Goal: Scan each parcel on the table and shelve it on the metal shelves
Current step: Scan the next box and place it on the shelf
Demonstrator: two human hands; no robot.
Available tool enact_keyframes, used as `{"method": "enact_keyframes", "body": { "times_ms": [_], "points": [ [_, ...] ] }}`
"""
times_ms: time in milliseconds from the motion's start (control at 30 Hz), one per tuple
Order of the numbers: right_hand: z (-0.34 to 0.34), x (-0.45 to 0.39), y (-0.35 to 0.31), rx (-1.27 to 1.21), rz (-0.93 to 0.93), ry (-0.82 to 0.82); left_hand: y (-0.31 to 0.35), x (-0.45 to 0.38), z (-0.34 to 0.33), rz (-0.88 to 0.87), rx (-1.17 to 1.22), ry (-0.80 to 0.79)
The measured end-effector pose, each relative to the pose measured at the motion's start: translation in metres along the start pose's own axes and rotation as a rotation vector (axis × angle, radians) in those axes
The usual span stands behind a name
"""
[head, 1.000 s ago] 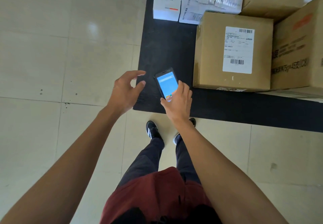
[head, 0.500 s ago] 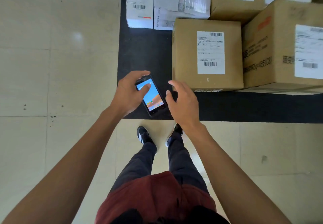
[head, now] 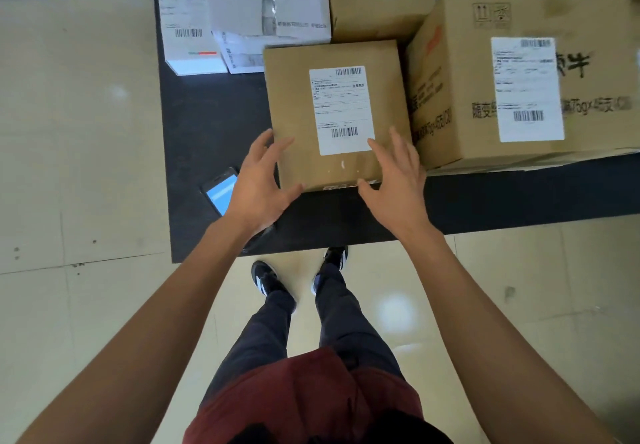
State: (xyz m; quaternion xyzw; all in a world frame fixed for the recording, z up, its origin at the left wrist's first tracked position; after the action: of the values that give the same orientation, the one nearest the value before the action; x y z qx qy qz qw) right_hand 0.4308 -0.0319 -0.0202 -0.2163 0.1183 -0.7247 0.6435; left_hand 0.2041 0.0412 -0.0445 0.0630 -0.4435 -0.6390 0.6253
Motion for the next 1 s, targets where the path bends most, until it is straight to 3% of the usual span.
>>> {"method": "enact_keyframes", "body": {
  "times_ms": [400, 700, 1000],
  "points": [
    [-0.016, -0.005, 0.025, 0.029, -0.009, -0.097, 0.001, -0.002, -0.022, 0.080, 0.043, 0.015],
    [-0.011, 0.013, 0.017, -0.036, -0.011, -0.011, 0.002, 0.013, -0.014, 0.063, 0.071, 0.041],
    [0.014, 0.054, -0.040, -0.100, 0.033, 0.193, 0.012, 0.053, 0.040, -0.071, 0.037, 0.048]
  ]
}}
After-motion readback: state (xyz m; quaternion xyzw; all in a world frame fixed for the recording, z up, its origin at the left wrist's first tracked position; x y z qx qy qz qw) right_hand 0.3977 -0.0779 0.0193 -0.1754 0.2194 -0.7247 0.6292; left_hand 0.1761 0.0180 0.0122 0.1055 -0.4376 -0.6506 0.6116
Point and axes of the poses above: each hand's wrist, its own x-axis away from the middle knuckle, its own z-axis out of the back of the hand, y = z × x, the point moved 7 cm from there along -x, towards the middle knuckle, and after that the axes turned 15 degrees about z, right-handed, at the moved point
